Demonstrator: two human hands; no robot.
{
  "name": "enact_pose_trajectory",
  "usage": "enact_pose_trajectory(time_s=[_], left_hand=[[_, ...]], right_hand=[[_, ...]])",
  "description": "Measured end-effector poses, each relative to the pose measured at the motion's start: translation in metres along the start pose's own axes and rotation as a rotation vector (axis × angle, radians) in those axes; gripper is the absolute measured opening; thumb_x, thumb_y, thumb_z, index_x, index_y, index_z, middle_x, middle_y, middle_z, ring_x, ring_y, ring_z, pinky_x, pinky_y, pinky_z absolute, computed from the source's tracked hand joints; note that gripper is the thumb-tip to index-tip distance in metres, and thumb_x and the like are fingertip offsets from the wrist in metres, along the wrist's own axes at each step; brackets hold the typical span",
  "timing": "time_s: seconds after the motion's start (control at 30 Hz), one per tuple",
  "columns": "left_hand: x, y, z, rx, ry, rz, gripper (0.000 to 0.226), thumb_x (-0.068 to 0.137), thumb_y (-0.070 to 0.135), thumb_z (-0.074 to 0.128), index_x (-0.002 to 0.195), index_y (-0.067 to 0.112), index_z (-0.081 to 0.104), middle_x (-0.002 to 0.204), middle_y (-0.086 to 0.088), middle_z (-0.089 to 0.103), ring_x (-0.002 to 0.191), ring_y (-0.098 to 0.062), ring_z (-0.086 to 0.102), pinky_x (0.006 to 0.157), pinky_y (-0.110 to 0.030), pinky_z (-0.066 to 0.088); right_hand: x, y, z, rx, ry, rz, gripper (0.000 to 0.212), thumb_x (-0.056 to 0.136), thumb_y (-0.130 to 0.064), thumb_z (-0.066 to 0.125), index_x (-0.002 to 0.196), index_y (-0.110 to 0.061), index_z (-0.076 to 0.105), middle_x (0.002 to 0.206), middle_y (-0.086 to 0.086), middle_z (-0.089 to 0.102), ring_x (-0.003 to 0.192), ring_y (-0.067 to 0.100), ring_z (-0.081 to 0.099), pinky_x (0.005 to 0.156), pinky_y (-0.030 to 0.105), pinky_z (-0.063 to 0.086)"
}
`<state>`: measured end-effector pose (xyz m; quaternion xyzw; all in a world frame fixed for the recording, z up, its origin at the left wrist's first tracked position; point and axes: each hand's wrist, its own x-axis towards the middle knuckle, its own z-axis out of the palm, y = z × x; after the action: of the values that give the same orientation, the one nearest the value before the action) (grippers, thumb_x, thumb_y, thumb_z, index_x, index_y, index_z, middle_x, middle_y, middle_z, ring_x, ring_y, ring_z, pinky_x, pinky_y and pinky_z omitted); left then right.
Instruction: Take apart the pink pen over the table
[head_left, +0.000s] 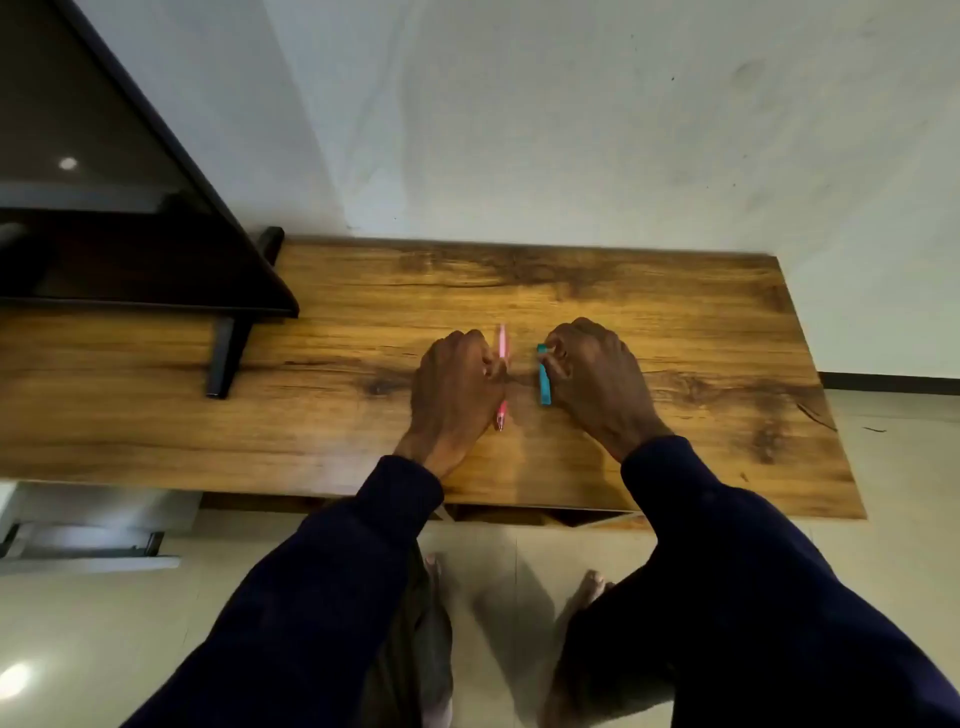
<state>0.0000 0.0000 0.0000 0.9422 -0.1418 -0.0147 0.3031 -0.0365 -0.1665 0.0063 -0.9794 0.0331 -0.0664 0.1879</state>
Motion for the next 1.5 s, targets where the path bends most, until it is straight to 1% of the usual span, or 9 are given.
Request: enact_pose_trajectory(time_s=[0.17,0.47,0.73,0.83,0.93,1.0,1.1,1.33,1.5], left_hand=[[0.005,0.002,0.007,0.054,-0.028,-0.070,0.038,0.088,0.044,0.078,0.106,0.012,0.067,0.095,-0.005,0.070,0.084,-0.021,0.067,0.070,-0.040,0.060],[0.007,-0.003,0.003,-0.057,-0.070,-0.162,0.019,0.090,0.024,0.079,0.100,0.009,0.073,0.091,-0.008,0.073,0.081,-0.022,0.072,0.073,-0.041,0.064],[0.007,-0.003,0.001,-0.087,-0.066,-0.185,0.022,0.086,0.027,0.078,0.097,0.009,0.074,0.090,-0.009,0.073,0.083,-0.025,0.071,0.076,-0.044,0.062],[0.003,-0.002,-0.004,-0.161,-0.029,-0.159,0.011,0.083,0.023,0.080,0.079,0.013,0.076,0.070,-0.002,0.072,0.069,-0.017,0.072,0.070,-0.042,0.063],[0.001,0.001,-0.013,-0.280,-0.007,-0.166,0.016,0.083,0.019,0.082,0.073,0.024,0.071,0.065,0.008,0.069,0.060,-0.002,0.070,0.059,-0.021,0.061],[0.000,0.002,-0.020,-0.355,-0.014,-0.170,0.019,0.083,0.016,0.083,0.076,0.027,0.069,0.068,0.012,0.067,0.059,0.009,0.067,0.052,-0.008,0.052],[-0.001,0.003,-0.030,-0.434,-0.028,-0.173,0.012,0.084,0.013,0.082,0.083,0.020,0.072,0.073,0.012,0.068,0.061,0.010,0.067,0.054,-0.004,0.049],[-0.003,0.001,-0.043,-0.625,-0.085,-0.199,0.027,0.089,0.012,0.078,0.115,0.011,0.074,0.094,-0.007,0.078,0.082,-0.017,0.077,0.072,-0.029,0.063],[-0.005,-0.006,-0.041,-0.721,-0.082,-0.207,0.020,0.088,0.018,0.080,0.108,0.014,0.077,0.095,0.000,0.079,0.082,-0.011,0.076,0.070,-0.022,0.061]], right_hand=[[-0.001,0.000,0.009,0.048,-0.015,0.040,0.024,0.094,-0.017,0.072,0.114,-0.004,0.069,0.109,0.013,0.069,0.095,0.024,0.064,0.078,0.034,0.055],[0.004,0.001,0.020,0.176,0.037,0.079,0.025,0.091,-0.019,0.077,0.111,-0.007,0.069,0.105,0.010,0.071,0.090,0.020,0.066,0.078,0.038,0.059],[0.008,0.000,0.019,0.202,0.102,0.067,0.013,0.093,-0.012,0.073,0.104,-0.005,0.071,0.100,0.009,0.070,0.085,0.018,0.064,0.074,0.038,0.059],[0.010,-0.005,0.014,0.315,0.201,0.097,0.007,0.094,-0.014,0.073,0.098,-0.008,0.073,0.092,0.003,0.071,0.078,0.010,0.064,0.072,0.025,0.057],[0.018,-0.015,0.005,0.510,0.175,0.185,0.015,0.096,-0.023,0.072,0.104,-0.012,0.077,0.093,-0.005,0.073,0.080,-0.002,0.065,0.071,0.008,0.050],[0.024,-0.021,-0.003,0.657,0.115,0.212,0.017,0.095,-0.024,0.072,0.106,-0.011,0.078,0.092,-0.004,0.076,0.077,0.000,0.068,0.070,0.012,0.052],[0.029,-0.025,-0.012,0.868,0.035,0.244,0.016,0.095,-0.020,0.073,0.102,-0.007,0.079,0.087,0.006,0.078,0.071,0.008,0.069,0.063,0.020,0.055],[0.036,-0.037,-0.016,1.100,-0.073,0.296,0.020,0.093,-0.017,0.075,0.109,-0.006,0.076,0.089,0.006,0.079,0.073,0.011,0.071,0.063,0.021,0.057],[0.036,-0.043,-0.017,1.169,-0.040,0.308,0.023,0.089,-0.019,0.078,0.105,-0.002,0.077,0.097,0.020,0.077,0.078,0.022,0.071,0.068,0.026,0.058]])
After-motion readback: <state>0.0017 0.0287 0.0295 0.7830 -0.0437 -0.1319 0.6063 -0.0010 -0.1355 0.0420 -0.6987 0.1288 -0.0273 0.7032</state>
